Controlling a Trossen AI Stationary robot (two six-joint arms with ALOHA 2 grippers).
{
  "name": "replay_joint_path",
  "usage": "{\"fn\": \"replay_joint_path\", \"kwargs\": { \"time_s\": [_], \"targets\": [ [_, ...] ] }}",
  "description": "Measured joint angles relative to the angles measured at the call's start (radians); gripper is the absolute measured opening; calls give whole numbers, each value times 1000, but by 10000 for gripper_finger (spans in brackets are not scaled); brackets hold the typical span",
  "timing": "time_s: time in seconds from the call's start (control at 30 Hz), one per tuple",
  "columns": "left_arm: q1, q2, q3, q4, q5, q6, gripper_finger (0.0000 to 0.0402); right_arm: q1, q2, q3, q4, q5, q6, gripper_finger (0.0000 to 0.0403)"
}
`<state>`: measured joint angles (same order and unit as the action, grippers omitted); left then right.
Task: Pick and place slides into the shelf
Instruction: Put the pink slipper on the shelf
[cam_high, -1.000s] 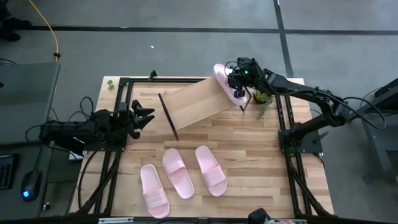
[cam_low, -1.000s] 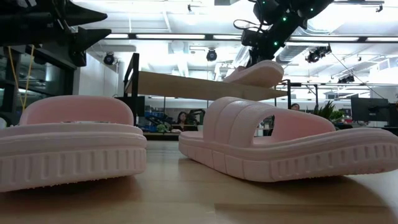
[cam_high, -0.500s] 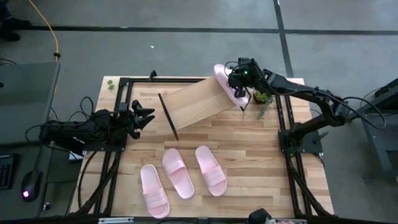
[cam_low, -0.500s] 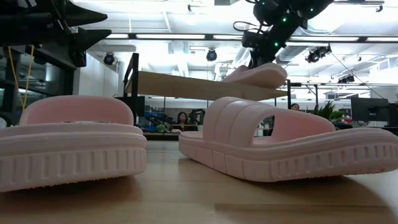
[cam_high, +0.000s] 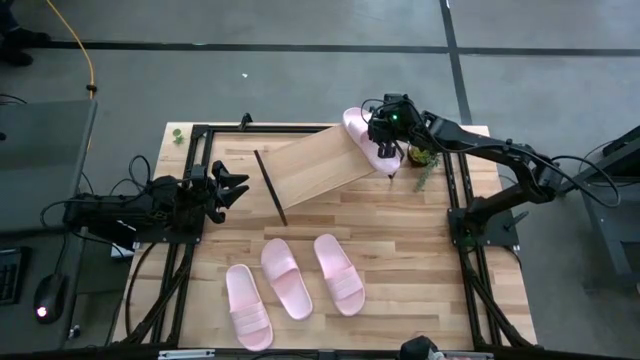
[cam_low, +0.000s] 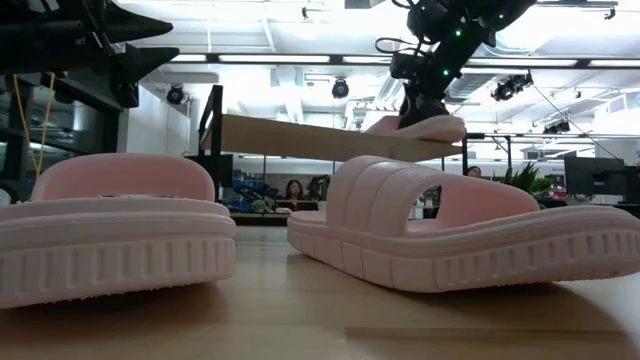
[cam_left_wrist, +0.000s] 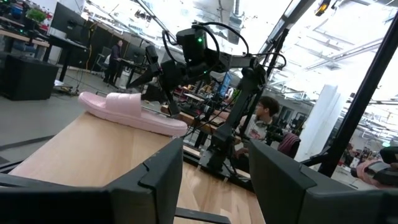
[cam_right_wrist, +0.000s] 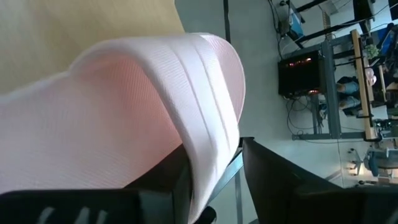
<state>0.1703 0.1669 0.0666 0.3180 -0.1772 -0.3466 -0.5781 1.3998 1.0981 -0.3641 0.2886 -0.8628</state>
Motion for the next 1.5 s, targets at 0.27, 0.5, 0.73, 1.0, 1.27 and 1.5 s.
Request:
{"fn": "replay_joint_path", "kwargs": {
  "time_s": [0.27, 0.5, 0.73, 1.0, 1.27, 1.5],
  "targets": [
    [0, 0, 0, -5, 0, 0, 166, 3, 0, 0, 1, -1, 42, 126],
    [0, 0, 0, -6, 0, -2, 166, 3, 0, 0, 1, 48, 54, 134],
    [0, 0, 0, -6, 0, -3, 166, 3, 0, 0, -3, 78, 77, 191],
    [0, 0, 0, -6, 0, -3, 166, 4, 0, 0, -11, 78, 116, 240],
    [0, 0, 0, -7, 0, -3, 166, 33, -1, 0, -47, 77, 130, 240],
    [0, 0, 0, -7, 0, -3, 166, 76, -1, 0, -58, 109, 141, 240]
  ]
}}
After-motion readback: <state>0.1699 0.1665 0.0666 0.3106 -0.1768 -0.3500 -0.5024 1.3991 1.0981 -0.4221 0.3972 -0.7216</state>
